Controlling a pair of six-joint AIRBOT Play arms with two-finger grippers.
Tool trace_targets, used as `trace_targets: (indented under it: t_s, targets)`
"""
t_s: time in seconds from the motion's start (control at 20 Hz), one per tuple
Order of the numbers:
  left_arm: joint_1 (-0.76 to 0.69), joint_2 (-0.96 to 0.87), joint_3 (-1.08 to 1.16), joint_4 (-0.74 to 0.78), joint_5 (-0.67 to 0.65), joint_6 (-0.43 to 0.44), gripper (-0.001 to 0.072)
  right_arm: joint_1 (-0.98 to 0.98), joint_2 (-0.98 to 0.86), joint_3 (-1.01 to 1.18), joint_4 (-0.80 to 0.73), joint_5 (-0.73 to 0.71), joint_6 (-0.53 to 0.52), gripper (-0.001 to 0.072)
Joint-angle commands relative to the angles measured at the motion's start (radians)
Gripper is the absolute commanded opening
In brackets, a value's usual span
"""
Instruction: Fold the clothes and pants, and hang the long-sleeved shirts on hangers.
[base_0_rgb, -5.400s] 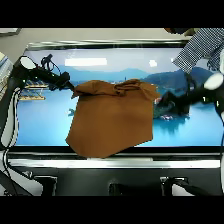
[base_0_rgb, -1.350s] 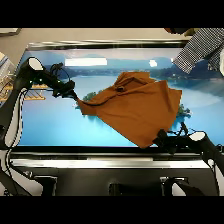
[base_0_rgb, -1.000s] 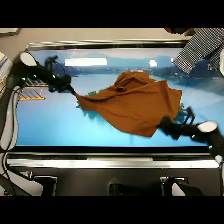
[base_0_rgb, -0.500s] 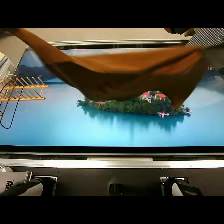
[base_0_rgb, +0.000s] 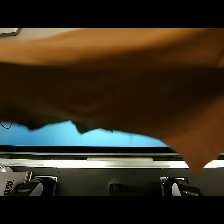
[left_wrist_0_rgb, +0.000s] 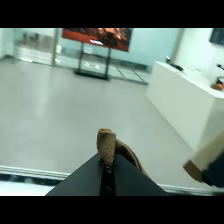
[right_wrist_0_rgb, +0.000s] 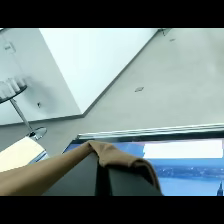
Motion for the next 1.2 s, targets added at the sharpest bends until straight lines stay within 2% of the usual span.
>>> trace_targets:
  t_s: [0.0, 0.15, 0.3, 0.4, 0.55, 0.7, 0.95, 1.1, 1.15]
  targets:
    - [0.001, 0.001, -0.073, 0.072, 0.013, -0.012, 0.0022, -0.001, -0.045, 0.005, -0.003, 0.068, 0.022, 0.0031]
    - [0.001, -0.113, -0.191, 0.021, 0.009, -0.012, 0.0022, 0.0, -0.148, -0.051, -0.031, 0.178, 0.022, 0.0031]
    - [-0.021, -0.332, -0.245, -0.05, 0.037, -0.001, 0.0022, 0.0, -0.273, -0.224, -0.033, 0.167, 0.021, 0.0031]
    - [-0.068, -0.504, -0.246, -0.051, 0.1, 0.023, 0.0021, 0.0, -0.351, -0.381, -0.038, 0.044, 0.008, 0.0031]
    - [-0.138, -0.757, -0.246, -0.082, 0.255, 0.021, 0.0021, 0.0, -0.483, -0.576, -0.028, -0.228, 0.002, 0.0031]
    - [-0.197, -0.953, -0.246, -0.153, 0.365, 0.021, 0.0022, 0.01, -0.655, -0.619, -0.018, -0.358, 0.001, 0.0031]
    - [-0.241, -1.102, -0.246, -0.246, 0.371, 0.014, 0.0022, 0.106, -0.881, -0.619, 0.037, -0.55, -0.005, 0.0032]
    - [-0.243, -1.114, -0.246, -0.254, 0.356, 0.004, 0.0024, 0.138, -0.927, -0.619, 0.059, -0.587, -0.005, 0.0036]
    - [-0.236, -1.113, -0.245, -0.264, 0.334, -0.013, 0.0052, 0.14, -0.927, -0.619, 0.059, -0.584, -0.005, 0.0055]
